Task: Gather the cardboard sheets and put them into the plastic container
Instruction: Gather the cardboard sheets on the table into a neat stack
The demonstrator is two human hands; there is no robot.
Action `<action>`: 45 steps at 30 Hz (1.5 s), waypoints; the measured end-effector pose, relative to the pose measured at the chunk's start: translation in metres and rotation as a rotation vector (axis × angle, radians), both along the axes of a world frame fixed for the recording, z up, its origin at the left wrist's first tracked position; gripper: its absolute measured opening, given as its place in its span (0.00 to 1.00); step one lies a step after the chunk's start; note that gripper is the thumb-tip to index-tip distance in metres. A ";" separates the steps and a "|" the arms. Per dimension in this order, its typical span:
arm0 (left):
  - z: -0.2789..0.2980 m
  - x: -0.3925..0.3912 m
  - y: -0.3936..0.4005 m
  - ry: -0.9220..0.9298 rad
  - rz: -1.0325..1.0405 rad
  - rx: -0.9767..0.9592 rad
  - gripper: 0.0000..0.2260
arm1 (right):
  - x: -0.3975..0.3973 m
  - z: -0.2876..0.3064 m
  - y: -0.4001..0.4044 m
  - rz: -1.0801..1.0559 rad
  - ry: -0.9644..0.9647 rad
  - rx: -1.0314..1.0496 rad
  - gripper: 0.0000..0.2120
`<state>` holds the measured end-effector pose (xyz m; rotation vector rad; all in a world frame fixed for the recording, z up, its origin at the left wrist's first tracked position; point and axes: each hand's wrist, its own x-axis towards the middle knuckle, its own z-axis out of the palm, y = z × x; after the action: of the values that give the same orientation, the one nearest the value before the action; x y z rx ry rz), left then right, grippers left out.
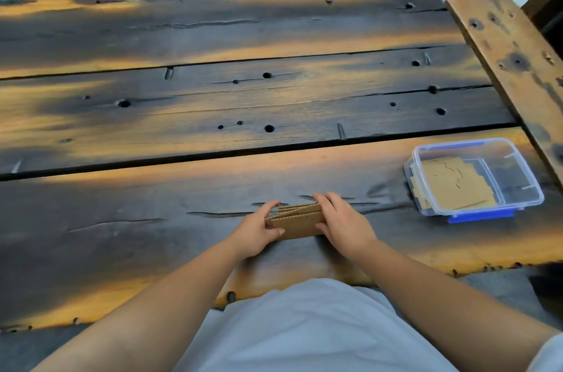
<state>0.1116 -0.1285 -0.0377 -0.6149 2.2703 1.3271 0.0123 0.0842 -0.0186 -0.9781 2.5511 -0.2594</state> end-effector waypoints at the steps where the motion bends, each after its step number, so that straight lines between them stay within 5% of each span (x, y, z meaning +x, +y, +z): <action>1: 0.000 0.001 0.000 -0.001 -0.010 0.003 0.30 | 0.000 0.000 0.001 0.027 0.021 0.019 0.31; 11: -0.007 0.011 0.003 -0.048 0.033 0.020 0.34 | -0.001 0.005 0.004 0.192 0.162 0.123 0.37; 17: -0.004 0.012 0.004 0.034 0.004 -0.032 0.34 | 0.009 0.003 -0.001 -0.001 -0.149 -0.099 0.44; 25: 0.003 0.004 0.008 0.112 0.103 -0.003 0.27 | 0.014 0.001 0.008 -0.064 -0.202 -0.211 0.27; 30: 0.006 0.004 0.006 0.182 0.130 -0.024 0.14 | 0.006 0.010 0.001 -0.153 -0.178 -0.281 0.28; 37: 0.008 0.004 0.001 0.182 0.069 -0.210 0.09 | -0.002 0.015 -0.009 0.006 -0.087 -0.250 0.21; 45: 0.010 -0.003 0.007 0.075 0.006 -0.206 0.35 | -0.001 0.007 -0.013 -0.046 -0.227 -0.145 0.27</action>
<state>0.1088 -0.1213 -0.0277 -0.6506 2.4890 1.1449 0.0115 0.0712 -0.0118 -0.8862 2.3747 -0.5429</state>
